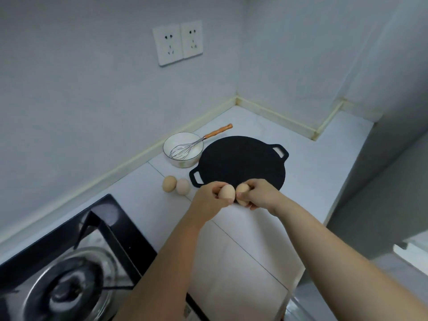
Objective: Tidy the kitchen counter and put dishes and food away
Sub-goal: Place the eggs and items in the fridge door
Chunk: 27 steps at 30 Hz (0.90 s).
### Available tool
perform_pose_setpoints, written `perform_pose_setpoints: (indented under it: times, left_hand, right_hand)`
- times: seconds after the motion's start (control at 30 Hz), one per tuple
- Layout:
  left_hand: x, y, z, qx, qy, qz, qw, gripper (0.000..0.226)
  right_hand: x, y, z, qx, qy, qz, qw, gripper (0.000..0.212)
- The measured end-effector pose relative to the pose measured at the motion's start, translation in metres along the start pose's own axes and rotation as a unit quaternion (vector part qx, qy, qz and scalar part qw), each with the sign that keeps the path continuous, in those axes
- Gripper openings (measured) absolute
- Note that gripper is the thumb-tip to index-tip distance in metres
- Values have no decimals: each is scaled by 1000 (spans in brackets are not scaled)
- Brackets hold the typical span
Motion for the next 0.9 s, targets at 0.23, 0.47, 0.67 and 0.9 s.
perform_pose_setpoints:
  times: [0.23, 0.47, 0.67, 0.9]
  left_hand:
    - [-2, -43, -64, -26, -73, 127, 989, 28]
    - [-2, -65, -98, -41, -143, 208, 967, 17]
    - [-2, -72, -109, -51, -165, 218, 961, 21]
    - [-4, -69, -112, -33, -180, 214, 960, 22]
  right_hand:
    - [-40, 54, -12, 49, -11, 5, 999, 19]
    - [-62, 78, -17, 139, -51, 27, 989, 19]
    - [-73, 95, -20, 179, -58, 18, 982, 25]
    - [-77, 100, -20, 211, -55, 11, 976, 25]
Point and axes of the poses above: each hand's wrist, its own x-axis away from the middle knuckle, its own y-axis out of the palm, z = x × y, the point moved 10 cm from there along -x, towards the middle knuckle, and after that the axes turned 8 degrees about -y, right-handed, at the moved point
